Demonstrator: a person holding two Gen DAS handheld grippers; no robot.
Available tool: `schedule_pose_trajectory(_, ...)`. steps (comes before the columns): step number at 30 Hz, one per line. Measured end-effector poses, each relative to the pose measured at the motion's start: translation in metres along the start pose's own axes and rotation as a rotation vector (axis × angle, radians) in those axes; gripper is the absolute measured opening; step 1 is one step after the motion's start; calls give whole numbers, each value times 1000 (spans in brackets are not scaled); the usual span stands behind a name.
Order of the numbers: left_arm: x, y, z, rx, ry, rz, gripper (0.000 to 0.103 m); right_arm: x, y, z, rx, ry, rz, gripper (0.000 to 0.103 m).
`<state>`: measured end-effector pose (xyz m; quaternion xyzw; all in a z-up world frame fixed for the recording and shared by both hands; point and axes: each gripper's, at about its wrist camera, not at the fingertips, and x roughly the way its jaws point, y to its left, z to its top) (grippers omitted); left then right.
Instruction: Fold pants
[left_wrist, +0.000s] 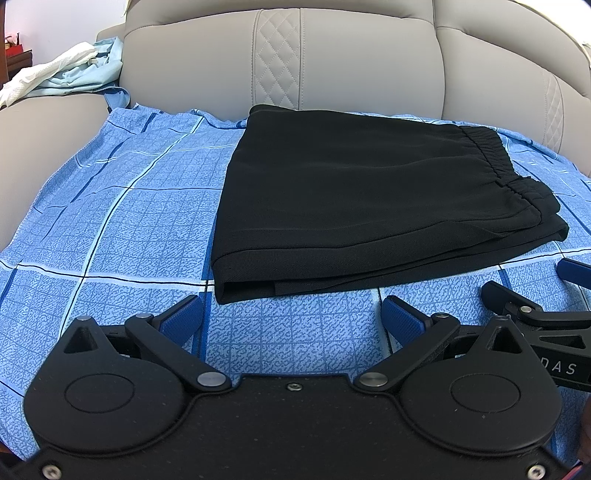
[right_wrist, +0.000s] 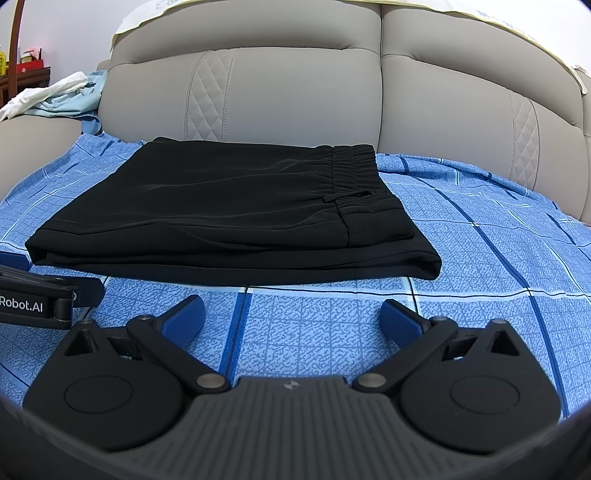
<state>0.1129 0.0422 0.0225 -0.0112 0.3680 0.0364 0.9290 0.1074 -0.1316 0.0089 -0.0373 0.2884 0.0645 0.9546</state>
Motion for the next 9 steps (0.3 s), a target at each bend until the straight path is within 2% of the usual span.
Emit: schedule_pose_trajectory(9, -1, -2, 2, -3, -1, 4, 103, 0, 0, 0, 0, 0, 1, 103)
